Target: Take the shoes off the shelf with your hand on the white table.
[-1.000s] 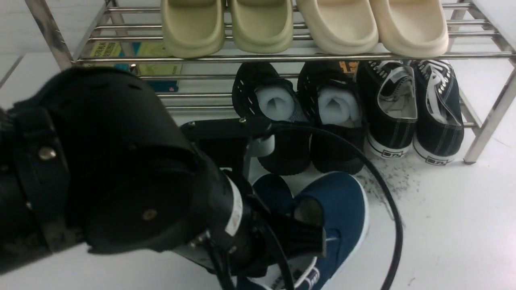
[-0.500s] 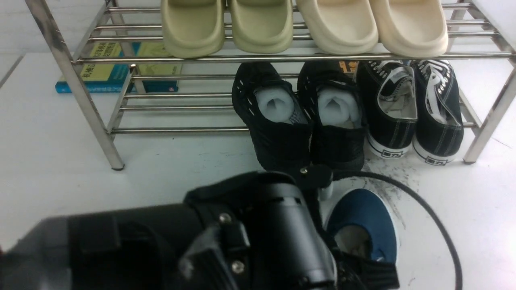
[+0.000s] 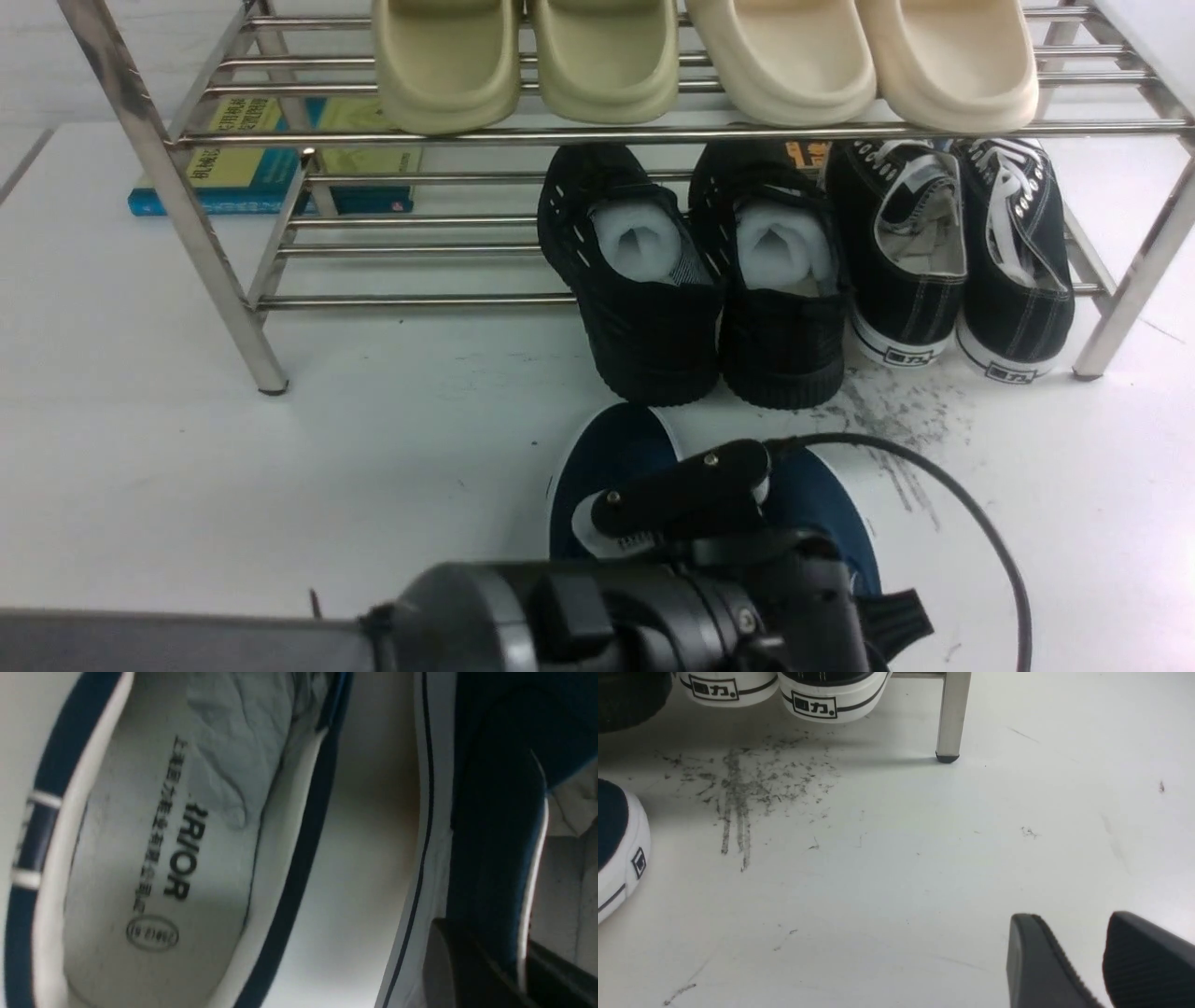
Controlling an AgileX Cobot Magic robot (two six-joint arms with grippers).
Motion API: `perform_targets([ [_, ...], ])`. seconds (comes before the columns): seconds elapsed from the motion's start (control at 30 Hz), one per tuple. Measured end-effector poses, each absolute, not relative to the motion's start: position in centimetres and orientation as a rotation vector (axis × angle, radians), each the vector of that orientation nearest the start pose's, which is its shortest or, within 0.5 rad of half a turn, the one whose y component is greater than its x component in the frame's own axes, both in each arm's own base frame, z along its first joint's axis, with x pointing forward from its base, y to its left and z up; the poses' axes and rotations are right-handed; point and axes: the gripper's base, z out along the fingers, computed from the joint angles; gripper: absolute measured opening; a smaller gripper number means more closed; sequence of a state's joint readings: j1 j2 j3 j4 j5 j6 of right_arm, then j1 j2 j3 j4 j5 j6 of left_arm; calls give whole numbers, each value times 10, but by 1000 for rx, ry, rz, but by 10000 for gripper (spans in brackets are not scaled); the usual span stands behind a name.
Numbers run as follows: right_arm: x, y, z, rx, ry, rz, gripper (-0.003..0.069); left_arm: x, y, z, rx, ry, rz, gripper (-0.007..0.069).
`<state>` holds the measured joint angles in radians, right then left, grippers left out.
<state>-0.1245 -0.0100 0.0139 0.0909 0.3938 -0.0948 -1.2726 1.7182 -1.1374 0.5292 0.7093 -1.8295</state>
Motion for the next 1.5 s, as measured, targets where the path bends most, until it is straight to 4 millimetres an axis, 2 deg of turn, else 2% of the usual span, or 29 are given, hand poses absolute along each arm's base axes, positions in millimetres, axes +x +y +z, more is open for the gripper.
perform_targets([
  [0.2, 52, -3, 174, 83, 1878, -60, 240, 136, -322, 211, -314, 2609, -391, 55],
  [0.5, 52, -3, 174, 83, 1878, -60, 240, 136, -323, 207, -325, 2612, -380, 88],
  [0.63, 52, -3, 174, 83, 1878, -60, 240, 136, -324, 207, -318, 2609, -380, 147],
  [0.83, 52, -3, 174, 83, 1878, -60, 240, 136, -323, 208, -249, 2604, -356, 304],
  [0.97, 52, -3, 174, 83, 1878, -60, 240, 136, -324, 209, -243, 2603, -367, 356],
  [1.07, 52, -3, 174, 83, 1878, -60, 240, 136, -324, 220, -213, 2589, -394, 373],
  [1.17, 52, -3, 174, 83, 1878, -60, 240, 136, -318, 250, -138, 2548, -428, 375],
  [1.2, 52, -3, 174, 83, 1878, -60, 240, 135, -313, 265, -94, 2526, -443, 369],
  [1.27, 52, -3, 174, 83, 1878, -60, 240, 134, -308, 276, -67, 2517, -440, 359],
  [1.3, 52, -3, 174, 83, 1878, -60, 240, 131, -297, 293, -3, 2503, -429, 338],
  [1.5, 52, -3, 174, 83, 1878, -60, 240, 116, -242, 343, 227, 2484, -298, 179],
])
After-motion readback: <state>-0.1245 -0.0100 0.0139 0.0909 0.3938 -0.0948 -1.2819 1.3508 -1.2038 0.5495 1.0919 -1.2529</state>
